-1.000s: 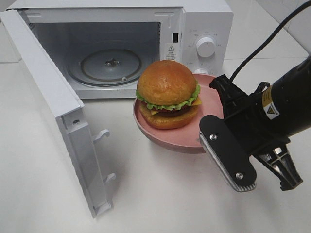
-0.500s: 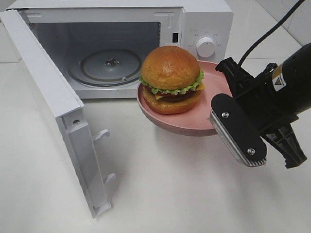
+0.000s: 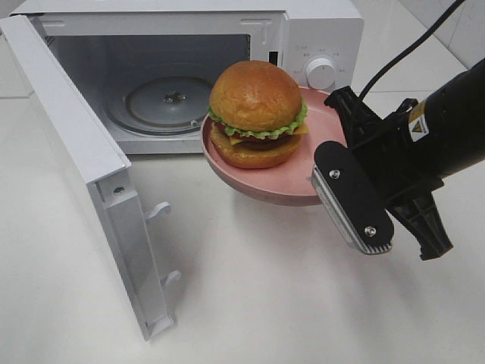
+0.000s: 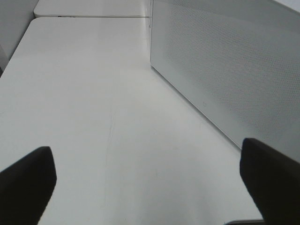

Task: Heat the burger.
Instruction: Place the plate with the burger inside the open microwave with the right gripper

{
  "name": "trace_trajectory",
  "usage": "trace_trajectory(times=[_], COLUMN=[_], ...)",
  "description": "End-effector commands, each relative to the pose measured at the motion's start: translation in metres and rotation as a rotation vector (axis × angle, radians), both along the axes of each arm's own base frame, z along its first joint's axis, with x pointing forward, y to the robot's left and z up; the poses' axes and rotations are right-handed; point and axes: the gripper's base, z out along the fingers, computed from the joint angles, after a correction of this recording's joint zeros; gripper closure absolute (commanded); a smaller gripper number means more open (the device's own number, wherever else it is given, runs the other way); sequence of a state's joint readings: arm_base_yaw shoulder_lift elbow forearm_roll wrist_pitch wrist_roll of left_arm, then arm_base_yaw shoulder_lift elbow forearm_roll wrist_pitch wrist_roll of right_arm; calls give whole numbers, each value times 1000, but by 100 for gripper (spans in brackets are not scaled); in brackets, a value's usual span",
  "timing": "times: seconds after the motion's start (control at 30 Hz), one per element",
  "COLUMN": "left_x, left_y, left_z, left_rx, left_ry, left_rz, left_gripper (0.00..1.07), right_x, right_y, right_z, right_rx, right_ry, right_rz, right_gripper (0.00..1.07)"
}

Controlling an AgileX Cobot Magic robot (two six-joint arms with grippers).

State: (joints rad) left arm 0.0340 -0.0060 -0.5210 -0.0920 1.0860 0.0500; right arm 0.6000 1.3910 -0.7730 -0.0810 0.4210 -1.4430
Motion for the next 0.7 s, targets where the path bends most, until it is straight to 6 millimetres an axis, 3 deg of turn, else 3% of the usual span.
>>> trace_trajectory(times=[0.03, 0.33, 0.7], left_x=[-2, -2, -2], left_y=[0, 0, 0], left_z=[0, 0, 0], left_rx=[-5, -5, -5], left_ry=[-28, -28, -28], left_rz=[-6, -6, -6], left_gripper=[7, 7, 7], right_x=[4, 5, 24], right_y=[17, 33, 53], right_z=[9, 0, -5], right_rx=[77, 84, 82], right_ry=[-107, -90, -70], right_rz=[56, 90, 89], right_gripper=[107, 107, 107])
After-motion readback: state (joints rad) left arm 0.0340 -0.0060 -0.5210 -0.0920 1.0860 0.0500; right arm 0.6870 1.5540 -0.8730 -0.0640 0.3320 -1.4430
